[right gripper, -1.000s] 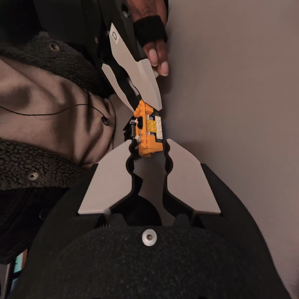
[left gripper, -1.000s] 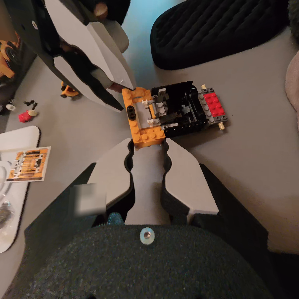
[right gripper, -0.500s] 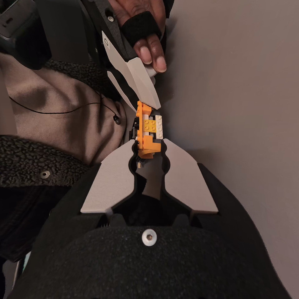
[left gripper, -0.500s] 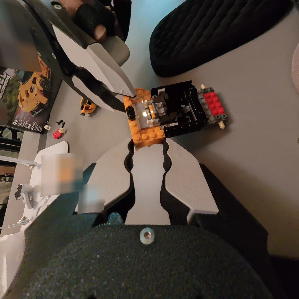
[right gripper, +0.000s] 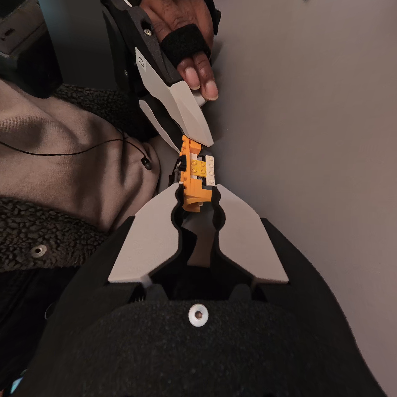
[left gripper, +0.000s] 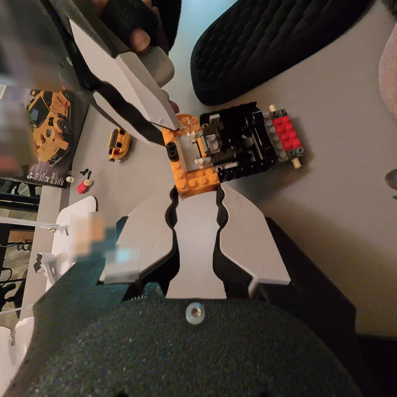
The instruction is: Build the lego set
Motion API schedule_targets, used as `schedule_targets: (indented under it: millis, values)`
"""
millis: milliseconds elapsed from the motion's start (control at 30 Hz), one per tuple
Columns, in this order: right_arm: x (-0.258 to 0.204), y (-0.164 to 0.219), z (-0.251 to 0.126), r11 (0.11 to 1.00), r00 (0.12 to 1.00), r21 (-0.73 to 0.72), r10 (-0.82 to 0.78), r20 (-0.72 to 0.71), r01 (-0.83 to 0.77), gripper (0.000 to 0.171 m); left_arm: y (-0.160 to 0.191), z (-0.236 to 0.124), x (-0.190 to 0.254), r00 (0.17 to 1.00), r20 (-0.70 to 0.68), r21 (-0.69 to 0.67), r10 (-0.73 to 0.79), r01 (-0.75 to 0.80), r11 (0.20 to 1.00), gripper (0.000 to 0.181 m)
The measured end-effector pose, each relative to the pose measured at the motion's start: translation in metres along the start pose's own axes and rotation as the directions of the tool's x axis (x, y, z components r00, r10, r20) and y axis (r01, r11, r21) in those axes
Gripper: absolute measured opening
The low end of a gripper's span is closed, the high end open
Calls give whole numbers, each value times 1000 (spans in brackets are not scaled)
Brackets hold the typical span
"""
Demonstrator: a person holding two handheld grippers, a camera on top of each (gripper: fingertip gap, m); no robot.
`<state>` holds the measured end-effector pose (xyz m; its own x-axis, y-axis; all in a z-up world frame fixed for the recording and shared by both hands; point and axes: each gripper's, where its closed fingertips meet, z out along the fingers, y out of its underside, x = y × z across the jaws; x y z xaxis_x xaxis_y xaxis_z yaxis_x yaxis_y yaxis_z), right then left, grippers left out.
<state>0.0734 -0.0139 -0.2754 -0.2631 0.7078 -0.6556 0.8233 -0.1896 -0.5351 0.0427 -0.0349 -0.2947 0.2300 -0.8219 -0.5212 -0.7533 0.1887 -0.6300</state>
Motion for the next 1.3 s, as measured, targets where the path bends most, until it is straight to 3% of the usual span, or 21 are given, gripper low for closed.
schedule_targets:
  millis: [400,600,800,867,933,967,1033,1100,1167,1300]
  values:
    - [-15,-6,-5,982,996,172,-63,-62,73,32,-12,-5,-6,990,97,9,105,-106,994,34]
    - [-15,-10,-4,952,983,272,-100,-156,140,28,-17,-8,-11,968,174,-9,181,-182,983,34]
    - [-17,-13,-6,901,936,326,-192,-294,287,26,-17,-8,-13,978,153,46,142,-151,987,35]
    - [-19,-14,-9,873,919,352,-224,-325,337,27,-13,-9,-11,995,84,83,51,-58,995,50]
    - [-20,-14,-13,845,891,357,-263,-371,398,27,-13,-12,-8,986,-66,171,-153,163,972,56]
    - [-21,-14,-15,832,877,357,-281,-389,425,27,-16,-16,-9,949,-157,231,-272,303,924,56]
    - [-24,-14,-15,802,842,346,-328,-428,488,27,-29,-28,-18,804,-359,326,-474,584,743,54]
    - [-27,-16,-13,774,807,326,-373,-457,542,27,-38,-35,-26,657,-499,322,-564,746,584,58]
    - [-28,-19,-12,752,772,303,-404,-491,586,27,-42,-35,-28,624,-524,320,-579,774,546,56]
    - [-28,-23,-10,720,733,284,-440,-518,633,27,-44,-28,-23,675,-466,309,-572,730,610,43]
